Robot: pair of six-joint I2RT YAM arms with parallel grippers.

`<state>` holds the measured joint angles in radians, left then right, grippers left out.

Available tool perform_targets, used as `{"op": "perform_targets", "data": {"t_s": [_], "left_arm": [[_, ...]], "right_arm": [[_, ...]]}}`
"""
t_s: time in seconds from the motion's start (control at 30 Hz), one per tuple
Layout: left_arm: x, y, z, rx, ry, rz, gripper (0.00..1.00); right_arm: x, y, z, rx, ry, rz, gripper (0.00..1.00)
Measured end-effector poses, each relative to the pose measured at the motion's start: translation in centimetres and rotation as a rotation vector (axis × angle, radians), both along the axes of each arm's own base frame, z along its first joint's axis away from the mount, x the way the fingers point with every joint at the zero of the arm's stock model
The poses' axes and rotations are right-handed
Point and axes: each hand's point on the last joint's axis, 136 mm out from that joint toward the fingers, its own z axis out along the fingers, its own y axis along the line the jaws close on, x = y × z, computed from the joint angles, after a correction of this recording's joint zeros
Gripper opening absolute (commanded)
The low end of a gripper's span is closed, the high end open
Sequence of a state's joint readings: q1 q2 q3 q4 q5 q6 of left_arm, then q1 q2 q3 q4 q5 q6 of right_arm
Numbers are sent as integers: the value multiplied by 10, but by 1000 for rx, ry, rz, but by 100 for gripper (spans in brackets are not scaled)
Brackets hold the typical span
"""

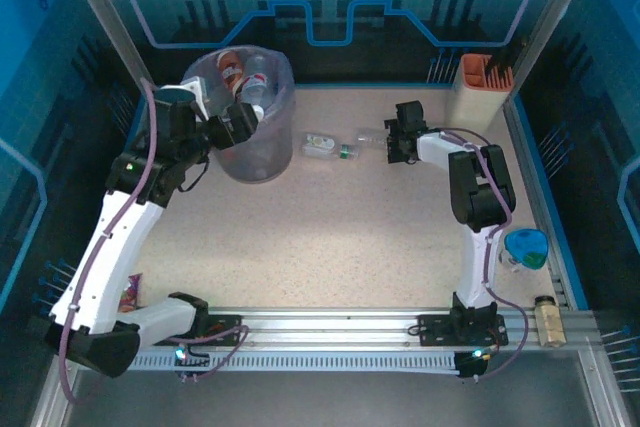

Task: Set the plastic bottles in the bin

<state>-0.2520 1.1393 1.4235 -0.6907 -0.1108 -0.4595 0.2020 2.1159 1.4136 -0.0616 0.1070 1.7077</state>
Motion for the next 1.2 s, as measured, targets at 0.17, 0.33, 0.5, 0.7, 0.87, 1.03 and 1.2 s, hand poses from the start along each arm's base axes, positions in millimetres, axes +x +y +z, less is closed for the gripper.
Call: {"op": "perform_targets", "data": {"t_s": [0.17, 0.33, 0.5, 0.7, 0.87, 1.03, 1.2], "left_arm": [[-4, 4, 5, -6, -17, 20, 99], [-4, 5, 6, -6, -19, 28, 99], [-4, 5, 5, -11, -17, 29, 99], [-9, -12, 5, -32, -9, -25, 99], [-23, -43, 12, -35, -9, -139, 99], [-40, -80, 26, -58, -35, -287, 99], [-56, -140, 20, -106, -12, -502, 98]], "right_arm": [[0, -1, -2, -2, -21, 4, 56], [-10, -13, 3, -25, -27, 14, 51], [-20, -30, 33, -51, -95, 42, 50], [-34, -34, 108, -131, -257, 183, 43], [-53, -23, 182, -218, -425, 344, 42], [-77, -11, 208, -286, -483, 504, 42], [-122, 6, 229, -294, -570, 677, 43]]}}
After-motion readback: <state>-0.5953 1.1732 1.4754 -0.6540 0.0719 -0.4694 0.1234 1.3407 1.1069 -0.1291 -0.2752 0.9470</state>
